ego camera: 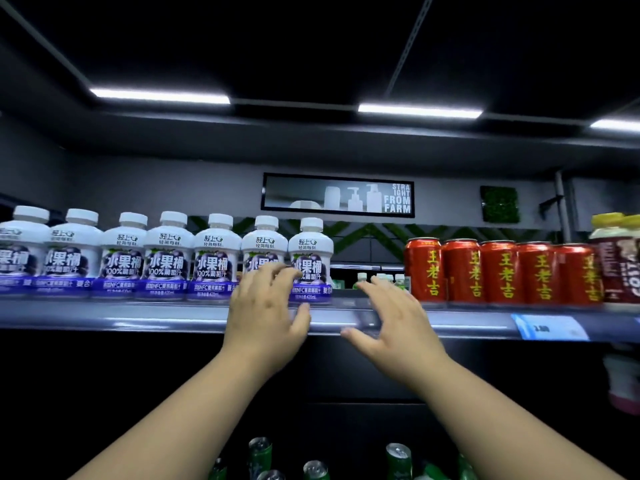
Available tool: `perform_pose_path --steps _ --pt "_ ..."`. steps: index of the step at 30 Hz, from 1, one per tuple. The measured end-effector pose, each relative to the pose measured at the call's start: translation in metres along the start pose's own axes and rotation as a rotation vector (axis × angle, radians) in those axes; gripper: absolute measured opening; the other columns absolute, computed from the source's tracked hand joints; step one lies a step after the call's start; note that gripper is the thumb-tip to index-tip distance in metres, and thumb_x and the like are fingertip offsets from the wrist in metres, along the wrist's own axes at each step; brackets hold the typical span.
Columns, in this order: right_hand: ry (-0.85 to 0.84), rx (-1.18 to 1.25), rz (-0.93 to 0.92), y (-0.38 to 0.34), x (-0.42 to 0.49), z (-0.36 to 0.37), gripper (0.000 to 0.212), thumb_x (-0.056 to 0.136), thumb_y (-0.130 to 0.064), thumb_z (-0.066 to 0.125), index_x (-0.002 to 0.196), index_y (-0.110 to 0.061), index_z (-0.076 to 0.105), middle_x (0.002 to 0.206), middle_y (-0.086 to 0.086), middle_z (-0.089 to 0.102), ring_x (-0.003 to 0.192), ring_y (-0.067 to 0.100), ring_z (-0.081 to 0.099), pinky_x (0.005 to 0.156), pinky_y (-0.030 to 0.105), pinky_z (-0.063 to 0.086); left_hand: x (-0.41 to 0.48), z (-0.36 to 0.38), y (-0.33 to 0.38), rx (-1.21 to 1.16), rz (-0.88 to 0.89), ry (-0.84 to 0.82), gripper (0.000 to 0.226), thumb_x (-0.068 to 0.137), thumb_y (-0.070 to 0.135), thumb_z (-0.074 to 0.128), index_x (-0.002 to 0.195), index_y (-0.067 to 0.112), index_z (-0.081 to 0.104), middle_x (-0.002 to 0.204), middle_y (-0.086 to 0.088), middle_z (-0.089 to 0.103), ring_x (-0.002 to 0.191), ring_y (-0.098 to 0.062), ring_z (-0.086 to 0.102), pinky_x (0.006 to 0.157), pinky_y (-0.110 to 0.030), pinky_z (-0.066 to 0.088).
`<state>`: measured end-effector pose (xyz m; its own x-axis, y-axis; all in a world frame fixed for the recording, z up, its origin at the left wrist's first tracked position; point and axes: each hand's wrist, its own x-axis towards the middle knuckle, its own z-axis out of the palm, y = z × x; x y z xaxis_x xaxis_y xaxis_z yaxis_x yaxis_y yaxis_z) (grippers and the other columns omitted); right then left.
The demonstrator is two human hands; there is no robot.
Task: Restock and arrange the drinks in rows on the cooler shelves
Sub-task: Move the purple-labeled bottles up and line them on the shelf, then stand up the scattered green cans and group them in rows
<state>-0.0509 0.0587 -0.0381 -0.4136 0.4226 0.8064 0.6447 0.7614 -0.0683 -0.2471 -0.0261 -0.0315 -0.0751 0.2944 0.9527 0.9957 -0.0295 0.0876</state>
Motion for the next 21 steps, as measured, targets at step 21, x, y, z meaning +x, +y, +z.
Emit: perform_pose_path --steps 21 --pt "-0.538 0.204 0.246 0.134 -0.228 0.004 0.062 0.083 -0.050 0.066 0.140 -0.031 0.050 0.136 -0.008 0.050 0.129 0.015 0.047 0.105 0.029 0.040 -0.200 0.071 0.161 -0.091 -0.247 -0.754 0.030 0.081 0.042 0.060 0.111 0.036 0.059 0.103 0.012 0.062 0.098 -0.012 0.061 0.080 -0.030 0.048"
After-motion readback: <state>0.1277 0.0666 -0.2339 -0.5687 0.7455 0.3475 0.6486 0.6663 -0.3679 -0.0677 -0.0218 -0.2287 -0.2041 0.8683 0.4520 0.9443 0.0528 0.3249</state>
